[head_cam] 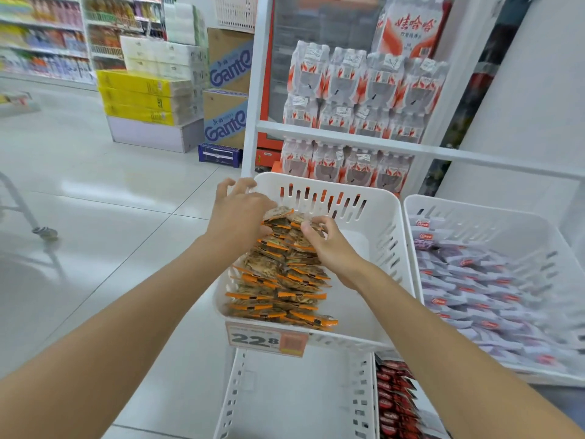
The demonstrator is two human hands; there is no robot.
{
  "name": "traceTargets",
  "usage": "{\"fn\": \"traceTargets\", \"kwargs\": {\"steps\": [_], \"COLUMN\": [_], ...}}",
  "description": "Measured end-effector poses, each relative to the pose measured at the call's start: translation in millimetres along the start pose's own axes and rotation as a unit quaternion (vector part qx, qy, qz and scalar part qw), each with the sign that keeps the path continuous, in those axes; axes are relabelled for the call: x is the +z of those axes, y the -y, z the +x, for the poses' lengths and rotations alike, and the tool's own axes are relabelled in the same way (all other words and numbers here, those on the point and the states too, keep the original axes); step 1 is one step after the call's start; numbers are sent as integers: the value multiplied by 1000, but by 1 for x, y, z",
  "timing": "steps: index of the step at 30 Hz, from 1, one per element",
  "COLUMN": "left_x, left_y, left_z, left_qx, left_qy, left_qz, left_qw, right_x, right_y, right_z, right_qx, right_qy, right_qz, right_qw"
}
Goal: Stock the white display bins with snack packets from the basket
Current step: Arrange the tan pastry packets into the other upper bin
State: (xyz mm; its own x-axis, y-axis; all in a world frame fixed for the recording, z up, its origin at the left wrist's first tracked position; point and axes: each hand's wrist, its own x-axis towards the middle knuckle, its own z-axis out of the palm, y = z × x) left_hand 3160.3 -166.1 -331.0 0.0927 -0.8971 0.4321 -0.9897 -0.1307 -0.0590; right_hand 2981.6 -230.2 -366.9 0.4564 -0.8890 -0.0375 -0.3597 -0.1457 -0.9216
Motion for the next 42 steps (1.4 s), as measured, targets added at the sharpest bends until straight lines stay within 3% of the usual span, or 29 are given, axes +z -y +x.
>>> {"fn": "traceTargets", "kwargs": {"steps": [4,12,18,23,28,31,35,42], "left_x": [-4,7,10,7,4,4,10,12], "left_y": [-6,-5,4,-3,5,10,11,-5], "left_z": [15,27,35,41,35,32,30,27], "left_qx": [55,138,145,132,84,69,104,177], "left_qy": [54,55,97,111,119,110,88,101], "left_qz": [62,76,60,13,-146,-175,-116,109], "left_qw": [995,986,983,985,979,976,984,973], "right_x": [-2,-4,-5,-8,-7,-5,-4,-4], "right_y": [-1,-3,0,-4,-8,-10,-12,-14], "right_z": [0,-7,-11,-8,-2,-1,-2,0], "right_qx": [9,10,8,10,13,8,-10,-16], "right_qy": [-1,1,9,-3,-20,-12,-20,-22], "right_qz": [14,11,10,17,25,33,41,47], "right_qw": [1000,1000,1000,1000,999,999,999,999]}}
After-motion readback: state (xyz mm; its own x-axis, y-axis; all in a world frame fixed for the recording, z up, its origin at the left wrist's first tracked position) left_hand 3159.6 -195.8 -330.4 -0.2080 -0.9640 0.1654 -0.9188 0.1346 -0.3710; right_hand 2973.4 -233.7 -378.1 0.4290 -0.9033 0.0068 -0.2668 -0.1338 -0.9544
